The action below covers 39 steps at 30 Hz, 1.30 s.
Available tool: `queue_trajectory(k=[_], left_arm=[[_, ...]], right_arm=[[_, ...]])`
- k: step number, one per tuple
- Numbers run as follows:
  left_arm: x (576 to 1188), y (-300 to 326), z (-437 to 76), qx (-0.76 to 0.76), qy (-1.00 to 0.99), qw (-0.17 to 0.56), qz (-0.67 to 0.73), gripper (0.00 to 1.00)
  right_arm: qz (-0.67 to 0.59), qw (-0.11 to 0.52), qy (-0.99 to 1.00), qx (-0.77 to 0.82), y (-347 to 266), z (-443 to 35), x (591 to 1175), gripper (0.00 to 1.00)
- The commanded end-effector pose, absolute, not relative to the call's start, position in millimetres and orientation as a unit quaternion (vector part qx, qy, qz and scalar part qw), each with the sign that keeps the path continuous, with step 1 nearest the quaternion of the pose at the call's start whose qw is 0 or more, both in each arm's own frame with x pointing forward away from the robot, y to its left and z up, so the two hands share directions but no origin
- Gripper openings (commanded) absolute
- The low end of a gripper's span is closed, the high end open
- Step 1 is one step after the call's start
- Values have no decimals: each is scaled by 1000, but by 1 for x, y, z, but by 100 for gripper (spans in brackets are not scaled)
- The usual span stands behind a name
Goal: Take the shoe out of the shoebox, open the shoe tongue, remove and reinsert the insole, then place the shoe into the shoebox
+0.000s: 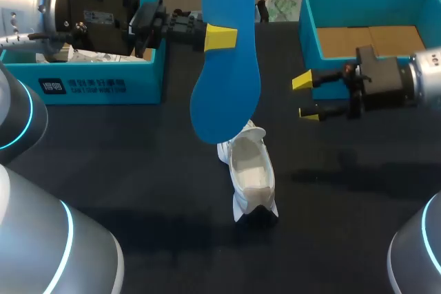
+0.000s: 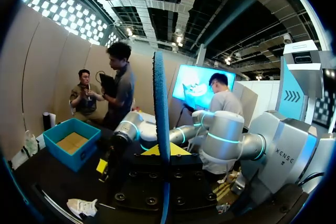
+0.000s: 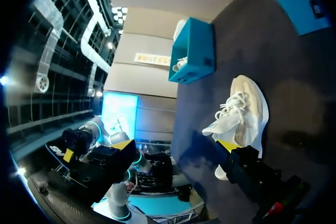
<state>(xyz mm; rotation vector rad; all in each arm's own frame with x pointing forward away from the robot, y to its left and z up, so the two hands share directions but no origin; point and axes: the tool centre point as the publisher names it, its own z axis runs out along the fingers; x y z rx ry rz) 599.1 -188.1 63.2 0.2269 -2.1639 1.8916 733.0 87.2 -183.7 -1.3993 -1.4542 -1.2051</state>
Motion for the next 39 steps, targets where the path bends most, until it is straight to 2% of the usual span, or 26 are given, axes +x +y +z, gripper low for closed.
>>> queue_trajectory(k=[1, 15, 18, 24, 28, 39], left_arm=[[600, -191, 63, 77, -744, 129, 651, 0], [600, -191, 63, 77, -744, 129, 651, 0], [602, -192, 59, 38, -738, 108, 665, 0], [608, -194, 52, -96, -697, 8, 711, 0], [610, -194, 31, -332, -641, -151, 676, 0], [610, -194, 31, -332, -641, -151, 676, 0]], right_arm=[[-487, 395, -560, -542, 92, -189, 733, 100], [-487, 395, -560, -542, 92, -189, 733, 100], [-487, 395, -560, -542, 92, -189, 733, 100], [-487, 395, -560, -542, 92, -189, 733, 100], [-487, 395, -560, -542, 92, -189, 733, 100], [-487, 395, -560, -542, 92, -189, 733, 100]])
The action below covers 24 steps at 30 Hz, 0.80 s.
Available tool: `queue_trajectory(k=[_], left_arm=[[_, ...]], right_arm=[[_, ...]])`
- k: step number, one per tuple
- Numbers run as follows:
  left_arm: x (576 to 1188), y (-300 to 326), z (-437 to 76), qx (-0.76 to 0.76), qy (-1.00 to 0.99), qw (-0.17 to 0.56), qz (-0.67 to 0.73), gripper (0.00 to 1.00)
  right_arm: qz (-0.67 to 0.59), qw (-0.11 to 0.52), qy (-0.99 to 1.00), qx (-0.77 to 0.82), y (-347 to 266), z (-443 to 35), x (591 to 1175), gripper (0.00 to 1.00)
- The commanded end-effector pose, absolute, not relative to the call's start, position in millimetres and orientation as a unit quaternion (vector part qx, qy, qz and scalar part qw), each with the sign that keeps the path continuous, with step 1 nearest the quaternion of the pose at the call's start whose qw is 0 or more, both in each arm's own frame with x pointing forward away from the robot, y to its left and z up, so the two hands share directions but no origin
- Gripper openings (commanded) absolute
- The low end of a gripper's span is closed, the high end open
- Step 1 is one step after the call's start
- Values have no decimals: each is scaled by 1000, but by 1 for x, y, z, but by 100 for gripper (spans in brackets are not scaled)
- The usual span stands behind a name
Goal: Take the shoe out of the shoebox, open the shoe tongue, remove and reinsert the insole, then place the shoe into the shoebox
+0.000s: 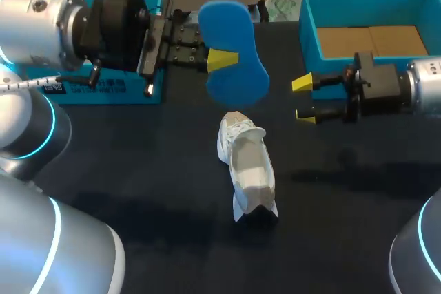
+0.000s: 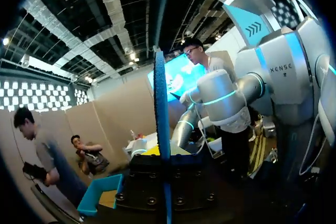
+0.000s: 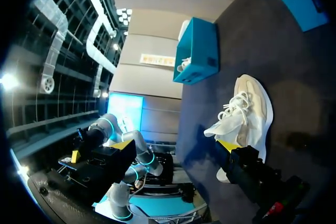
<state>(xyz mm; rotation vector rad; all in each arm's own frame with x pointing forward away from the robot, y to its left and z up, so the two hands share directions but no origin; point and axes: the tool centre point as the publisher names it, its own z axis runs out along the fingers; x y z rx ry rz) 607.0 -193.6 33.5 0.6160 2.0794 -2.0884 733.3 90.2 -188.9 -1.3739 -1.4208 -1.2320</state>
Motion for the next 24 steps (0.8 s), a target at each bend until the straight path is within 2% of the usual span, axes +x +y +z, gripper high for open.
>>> queue_trajectory(k=[1, 9, 24], left_arm=[[610, -192, 30, 351, 632, 170, -670, 0], [650, -193, 0, 504, 553, 327, -578, 0], [650, -193, 0, 504, 553, 327, -578, 0]], right_arm=[[-487, 395, -560, -542, 92, -189, 733, 100], [-487, 395, -560, -542, 92, -189, 733, 100], [-487, 395, -560, -542, 92, -189, 733, 100]])
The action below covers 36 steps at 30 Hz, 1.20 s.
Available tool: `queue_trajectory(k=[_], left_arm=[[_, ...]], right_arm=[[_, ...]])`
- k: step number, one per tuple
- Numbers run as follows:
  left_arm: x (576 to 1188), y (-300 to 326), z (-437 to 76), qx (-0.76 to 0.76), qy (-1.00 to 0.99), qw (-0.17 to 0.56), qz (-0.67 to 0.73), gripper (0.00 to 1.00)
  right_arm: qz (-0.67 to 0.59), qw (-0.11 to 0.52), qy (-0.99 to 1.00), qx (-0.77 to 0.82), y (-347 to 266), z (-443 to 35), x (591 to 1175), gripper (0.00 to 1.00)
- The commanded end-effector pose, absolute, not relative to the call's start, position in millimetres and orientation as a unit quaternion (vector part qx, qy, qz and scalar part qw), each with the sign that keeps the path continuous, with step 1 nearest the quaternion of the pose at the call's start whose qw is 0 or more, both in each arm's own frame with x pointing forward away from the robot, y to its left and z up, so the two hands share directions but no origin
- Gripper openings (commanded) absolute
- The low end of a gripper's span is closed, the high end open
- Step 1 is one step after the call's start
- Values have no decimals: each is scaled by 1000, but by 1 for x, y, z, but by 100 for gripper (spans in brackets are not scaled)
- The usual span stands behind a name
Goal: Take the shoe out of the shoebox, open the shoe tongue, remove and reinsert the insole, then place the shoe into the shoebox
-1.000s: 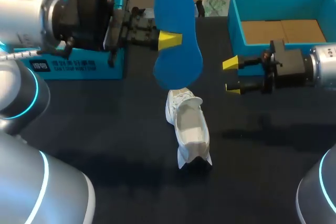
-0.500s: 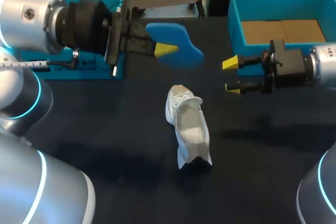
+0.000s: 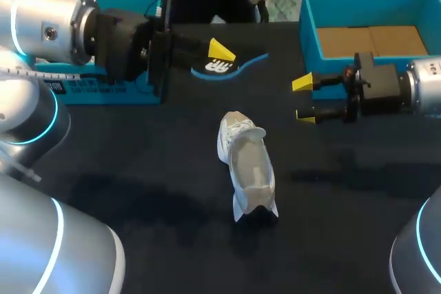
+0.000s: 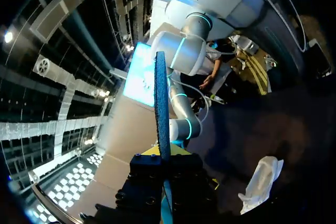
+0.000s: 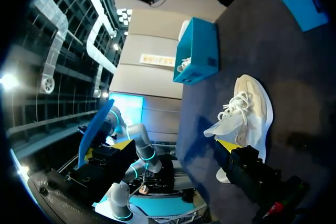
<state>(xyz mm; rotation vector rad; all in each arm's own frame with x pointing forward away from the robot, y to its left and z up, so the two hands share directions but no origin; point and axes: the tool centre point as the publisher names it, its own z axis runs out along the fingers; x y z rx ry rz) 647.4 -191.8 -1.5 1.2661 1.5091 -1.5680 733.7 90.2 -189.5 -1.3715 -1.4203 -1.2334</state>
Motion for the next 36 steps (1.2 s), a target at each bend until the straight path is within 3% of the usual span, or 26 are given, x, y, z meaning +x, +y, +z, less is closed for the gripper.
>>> queue_trajectory(k=[1, 11, 23, 36], left_arm=[[649, -196, -4, 513, 547, 341, -567, 0], [695, -210, -63, 559, 531, 410, -487, 0], [695, -210, -63, 559, 531, 410, -487, 0], [741, -207, -126, 548, 524, 477, -444, 0]], right_arm=[[-487, 395, -560, -542, 92, -189, 733, 100], [-487, 395, -560, -542, 92, -189, 733, 100], [-487, 395, -560, -542, 92, -189, 733, 100], [-487, 395, -560, -542, 92, -189, 733, 100]])
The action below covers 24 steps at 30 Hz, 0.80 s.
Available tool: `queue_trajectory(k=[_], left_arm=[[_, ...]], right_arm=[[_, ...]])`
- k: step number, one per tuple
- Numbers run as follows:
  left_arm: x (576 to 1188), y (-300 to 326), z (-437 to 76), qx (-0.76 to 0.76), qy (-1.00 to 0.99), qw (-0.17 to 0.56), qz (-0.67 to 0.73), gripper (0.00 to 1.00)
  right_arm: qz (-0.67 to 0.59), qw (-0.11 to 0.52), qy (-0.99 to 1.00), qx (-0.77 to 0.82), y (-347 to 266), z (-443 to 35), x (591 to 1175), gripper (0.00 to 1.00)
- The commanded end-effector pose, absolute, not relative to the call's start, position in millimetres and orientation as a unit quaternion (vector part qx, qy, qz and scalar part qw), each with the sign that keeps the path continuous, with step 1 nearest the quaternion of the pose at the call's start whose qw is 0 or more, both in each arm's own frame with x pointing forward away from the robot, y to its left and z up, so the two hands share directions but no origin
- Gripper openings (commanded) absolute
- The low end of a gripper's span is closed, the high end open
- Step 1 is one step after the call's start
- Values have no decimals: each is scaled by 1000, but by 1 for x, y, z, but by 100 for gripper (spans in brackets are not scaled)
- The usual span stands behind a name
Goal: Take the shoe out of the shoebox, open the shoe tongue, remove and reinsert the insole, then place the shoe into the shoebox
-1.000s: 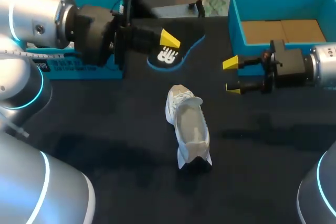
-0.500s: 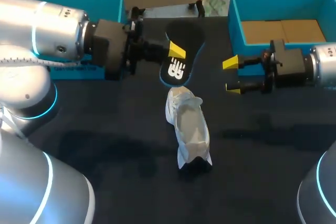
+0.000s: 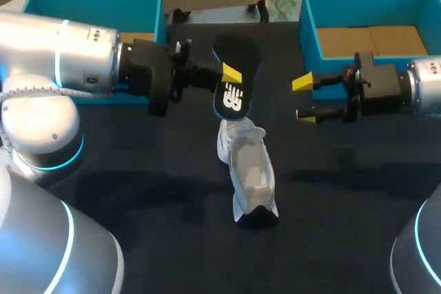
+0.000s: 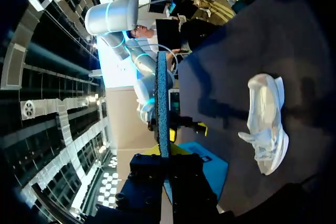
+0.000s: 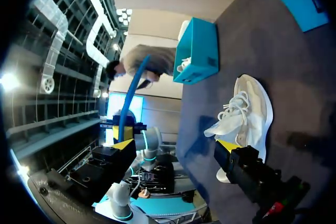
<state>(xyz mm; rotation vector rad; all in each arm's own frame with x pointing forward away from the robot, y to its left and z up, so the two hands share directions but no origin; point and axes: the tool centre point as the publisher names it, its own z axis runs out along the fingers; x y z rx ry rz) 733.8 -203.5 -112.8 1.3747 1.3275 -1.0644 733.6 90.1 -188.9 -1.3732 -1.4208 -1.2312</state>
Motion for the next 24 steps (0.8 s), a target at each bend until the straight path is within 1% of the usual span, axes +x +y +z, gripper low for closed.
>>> queue_trajectory(k=[1, 12, 17, 24], left_arm=[[741, -207, -126, 548, 524, 477, -444, 0], [741, -207, -126, 548, 524, 477, -444, 0], [745, -214, -150, 570, 509, 492, -417, 0], [748, -211, -156, 565, 515, 495, -414, 0]], right_arm=[[-487, 395, -560, -542, 92, -189, 733, 100], [-487, 395, -560, -542, 92, -189, 733, 100], [-487, 395, -560, -542, 92, -189, 733, 100], [-487, 395, -560, -542, 92, -189, 733, 100]])
